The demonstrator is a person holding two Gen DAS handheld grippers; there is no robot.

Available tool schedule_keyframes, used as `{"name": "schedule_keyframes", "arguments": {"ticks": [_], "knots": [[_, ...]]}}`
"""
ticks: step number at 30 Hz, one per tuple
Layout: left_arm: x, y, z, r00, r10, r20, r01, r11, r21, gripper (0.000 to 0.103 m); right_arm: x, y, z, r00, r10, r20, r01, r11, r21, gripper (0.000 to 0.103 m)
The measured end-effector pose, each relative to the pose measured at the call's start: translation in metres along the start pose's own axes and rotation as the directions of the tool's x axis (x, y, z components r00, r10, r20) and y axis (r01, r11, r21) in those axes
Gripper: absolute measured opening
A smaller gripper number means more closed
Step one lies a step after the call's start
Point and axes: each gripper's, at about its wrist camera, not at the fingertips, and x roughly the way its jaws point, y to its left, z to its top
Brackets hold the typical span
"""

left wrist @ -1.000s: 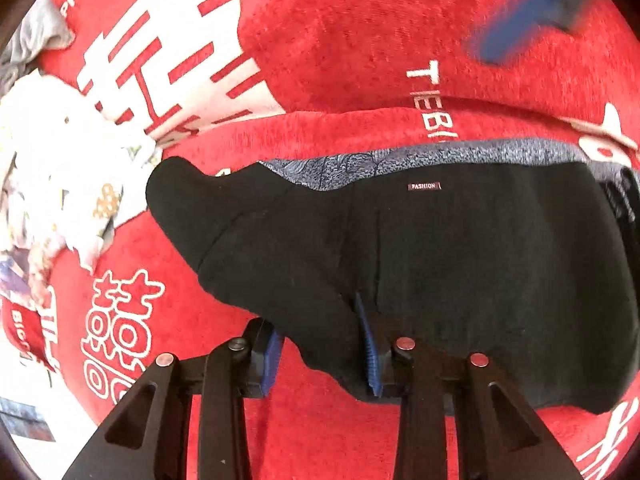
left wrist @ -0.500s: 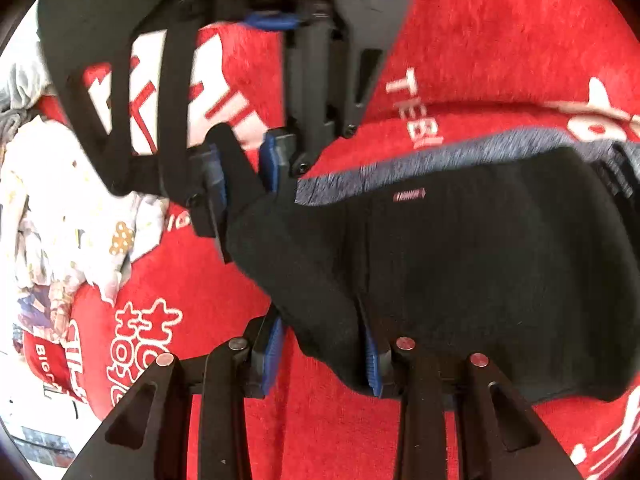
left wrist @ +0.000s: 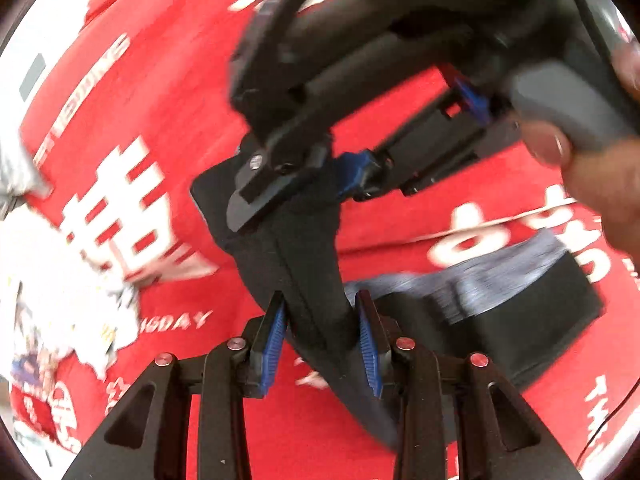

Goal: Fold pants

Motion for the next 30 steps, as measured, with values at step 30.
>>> {"name": "schedule_keyframes", "arguments": {"ticks": [30], "knots": [[0.017,-0.241,-0.024,0.925,-0.265,-0.273,0.352,0.869,0.347,0.056,-0.162,-0.248,-0.244,0.933,-0.191,0.306,-0.012,0.832,0.555,0.022]]}}
